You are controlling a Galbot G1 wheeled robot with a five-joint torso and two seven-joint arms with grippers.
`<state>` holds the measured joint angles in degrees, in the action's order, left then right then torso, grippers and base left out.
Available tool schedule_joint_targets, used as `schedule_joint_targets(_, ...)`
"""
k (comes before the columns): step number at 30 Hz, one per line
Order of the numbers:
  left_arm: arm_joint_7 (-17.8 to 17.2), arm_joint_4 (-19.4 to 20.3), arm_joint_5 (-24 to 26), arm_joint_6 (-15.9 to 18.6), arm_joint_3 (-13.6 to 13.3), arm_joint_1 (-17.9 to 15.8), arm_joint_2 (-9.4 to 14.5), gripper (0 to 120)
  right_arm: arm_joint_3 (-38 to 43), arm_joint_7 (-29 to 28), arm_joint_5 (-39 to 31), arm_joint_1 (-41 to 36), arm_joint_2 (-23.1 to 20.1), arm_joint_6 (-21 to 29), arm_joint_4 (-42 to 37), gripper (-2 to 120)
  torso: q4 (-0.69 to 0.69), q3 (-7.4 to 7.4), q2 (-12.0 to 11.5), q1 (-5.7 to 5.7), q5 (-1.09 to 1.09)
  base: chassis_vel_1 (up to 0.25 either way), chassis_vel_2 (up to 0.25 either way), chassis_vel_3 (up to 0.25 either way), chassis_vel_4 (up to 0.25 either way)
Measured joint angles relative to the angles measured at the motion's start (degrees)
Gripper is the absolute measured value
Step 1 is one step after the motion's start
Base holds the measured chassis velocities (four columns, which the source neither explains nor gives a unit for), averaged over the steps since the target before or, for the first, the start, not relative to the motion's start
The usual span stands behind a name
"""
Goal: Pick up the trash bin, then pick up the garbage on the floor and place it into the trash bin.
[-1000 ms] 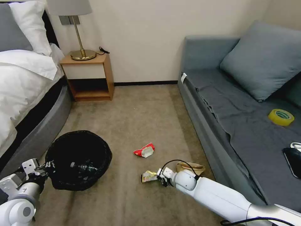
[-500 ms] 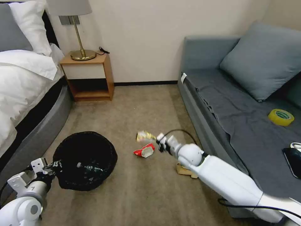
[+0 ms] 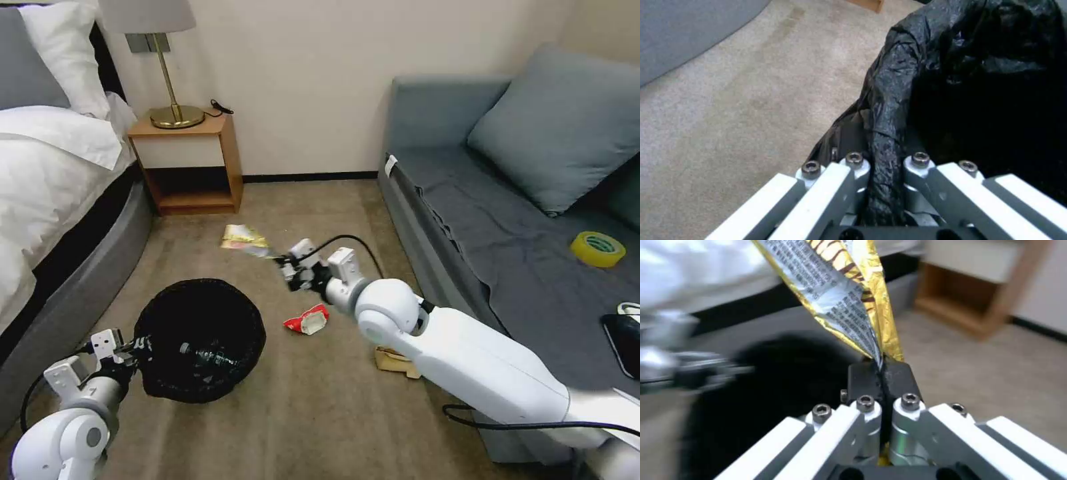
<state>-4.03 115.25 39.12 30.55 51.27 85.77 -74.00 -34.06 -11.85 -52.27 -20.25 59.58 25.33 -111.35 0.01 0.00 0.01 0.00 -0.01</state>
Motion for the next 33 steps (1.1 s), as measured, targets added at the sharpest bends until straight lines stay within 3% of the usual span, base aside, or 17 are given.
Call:
schedule_joint_targets(11,0.04,-0.39,0.08,0.05,-1.69,-0.85,0.72,4,-10.23,0.56,-1.58,3.76,8.11,-2.11,1.97,0,-0.01,0.0,0.0,0.0,-0.01,0.0,0.0,0.0,0.0)
schedule_joint_targets(23,0.32,-0.79,2.93,0.01,-1.64,-0.97,3.62,4,-15.64,-0.87,0.02,3.88,11.69,-1.87,6.85,0,-0.01,0.0,0.0,0.0,0.0,0.0,0.0,0.0,0.0)
schedule_joint_targets(29,0.92,-1.11,5.17,-0.82,-1.95,-0.53,5.62,4,-17.25,-2.83,0.69,3.1,13.09,-1.78,9.71,23,-0.01,0.0,0.0,0.0,0.0,0.0,0.0,0.0,0.0)
schedule_joint_targets(33,1.19,-1.7,5.31,-1.38,-2.5,-0.67,5.55,4,-18.18,-4.03,0.99,3.13,14.21,-1.77,11.76,38,-0.01,0.01,0.0,0.0,0.0,0.0,0.0,0.0,0.0)
